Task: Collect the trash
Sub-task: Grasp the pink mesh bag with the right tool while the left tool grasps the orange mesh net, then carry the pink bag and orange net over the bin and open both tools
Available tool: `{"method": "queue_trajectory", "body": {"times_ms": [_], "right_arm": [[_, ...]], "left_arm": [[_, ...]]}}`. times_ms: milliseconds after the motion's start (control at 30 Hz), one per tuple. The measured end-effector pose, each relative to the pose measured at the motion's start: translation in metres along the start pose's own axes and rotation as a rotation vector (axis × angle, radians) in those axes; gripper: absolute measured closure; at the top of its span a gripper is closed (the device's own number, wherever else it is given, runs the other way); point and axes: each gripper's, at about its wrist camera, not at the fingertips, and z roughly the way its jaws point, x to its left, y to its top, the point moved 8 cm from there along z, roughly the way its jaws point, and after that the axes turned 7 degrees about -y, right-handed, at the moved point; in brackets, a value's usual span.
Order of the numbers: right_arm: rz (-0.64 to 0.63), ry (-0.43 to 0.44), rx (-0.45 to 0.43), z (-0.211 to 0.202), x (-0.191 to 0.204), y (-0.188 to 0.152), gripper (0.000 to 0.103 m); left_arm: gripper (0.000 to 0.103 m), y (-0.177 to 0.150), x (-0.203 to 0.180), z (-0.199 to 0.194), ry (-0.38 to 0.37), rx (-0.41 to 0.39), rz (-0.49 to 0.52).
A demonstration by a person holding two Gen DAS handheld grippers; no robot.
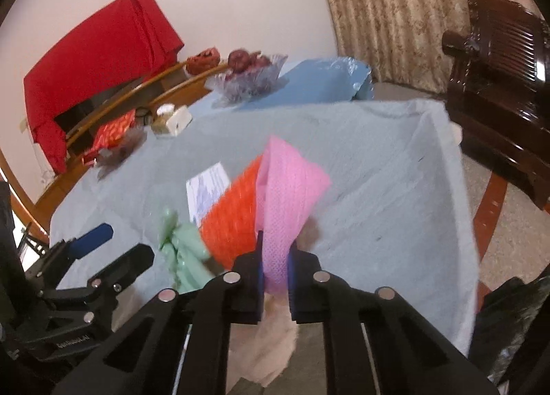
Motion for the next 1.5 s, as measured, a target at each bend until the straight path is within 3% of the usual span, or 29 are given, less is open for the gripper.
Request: {"method": "queue_trajectory", "body": {"times_ms": [367,633,700,767,833,867,1500], "right_arm": [[0.035,-0.097,-0.031,-0.015,-0.05,0.012,0.092],[0.067,-0.119,-0.039,-0.02,-0.072,0.01,0.092],[0.069,-0.12,-0.043,-0.021,-0.074,0.01,0.092],[0.069,-0.123,-0.045,-0.022,-0.076,0.009,0.092],[0.072,-0.122,-0.045,-0.024,-0.078,0.009,0.092],[0.075,-0.121,-0.047,-0.025,-0.078,0.008,0.092],[0.066,-0.123,-0.14,-0.084,-0.074,0.026,0.092]], "left_arm": [[0.021,0.017,-0.066,0.022,-0.097,-0.018,0.075],[0.029,0.014,-0.091,0.062,-0.089,0.049,0.128],[0.037,0.012,-0.092,0.071,-0.085,0.068,0.129],[0.056,0.01,-0.092,0.077,-0.082,0.087,0.126],[0.071,0.008,-0.091,0.081,-0.092,0.102,0.122],[0.073,0.008,-0.092,0.081,-0.093,0.103,0.124],[0.078,0.05,-0.122,0.007,-0.142,-0.035,0.112]]}}
